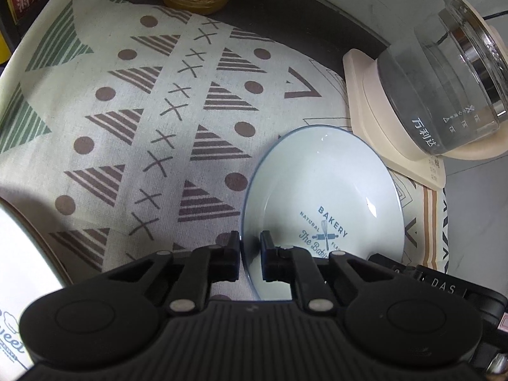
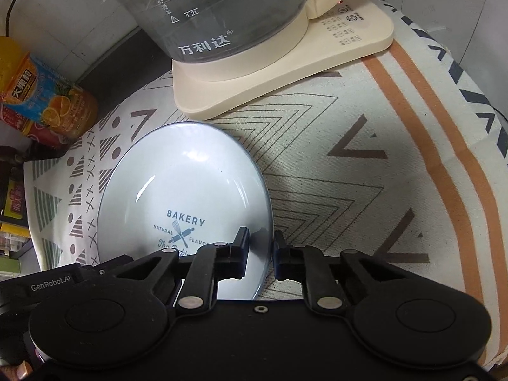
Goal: Organize plates and bowls
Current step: 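Carry the 'BAKERY' plate with both grippers onto the 'Sweet' plate stack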
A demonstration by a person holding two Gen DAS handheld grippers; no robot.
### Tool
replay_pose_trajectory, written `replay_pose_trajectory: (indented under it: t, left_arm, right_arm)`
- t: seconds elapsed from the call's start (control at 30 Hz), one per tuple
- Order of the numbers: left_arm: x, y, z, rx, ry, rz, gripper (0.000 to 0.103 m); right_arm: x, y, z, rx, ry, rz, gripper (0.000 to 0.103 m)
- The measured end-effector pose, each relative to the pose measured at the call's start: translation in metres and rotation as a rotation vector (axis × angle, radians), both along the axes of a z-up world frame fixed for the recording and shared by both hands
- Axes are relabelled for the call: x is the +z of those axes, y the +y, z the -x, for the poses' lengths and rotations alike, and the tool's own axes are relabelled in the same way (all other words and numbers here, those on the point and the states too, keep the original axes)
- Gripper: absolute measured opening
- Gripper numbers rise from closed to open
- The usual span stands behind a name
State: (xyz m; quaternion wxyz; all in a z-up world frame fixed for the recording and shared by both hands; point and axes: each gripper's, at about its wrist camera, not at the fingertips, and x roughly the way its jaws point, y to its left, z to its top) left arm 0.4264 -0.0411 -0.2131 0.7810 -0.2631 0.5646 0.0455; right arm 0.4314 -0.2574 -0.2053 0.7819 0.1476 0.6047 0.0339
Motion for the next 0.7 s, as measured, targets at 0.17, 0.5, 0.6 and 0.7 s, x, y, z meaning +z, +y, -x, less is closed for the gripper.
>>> replay_pose_trajectory:
  t: [0.17,0.5,0.6,0.7]
  left_arm:
    - [0.014,0.003,0.002,-0.003,-0.059,-0.02,0.01]
    - [0.047,0.021,0.015,0.024,-0.155,-0.04,0.01]
    - [0.057,0.029,0.022,0.031,-0.174,-0.045,0.01]
    - [0.064,0.038,0.03,0.042,-0.19,-0.051,0.01]
  right_arm:
    - [0.005,-0.003,0.002,0.023,-0.029,-0.016,0.013]
    - [0.037,0.007,0.009,0.048,-0.147,-0.066,0.011]
    - [0.046,0.015,0.012,0.052,-0.173,-0.071,0.011]
    - [0.054,0.023,0.016,0.061,-0.194,-0.073,0.011]
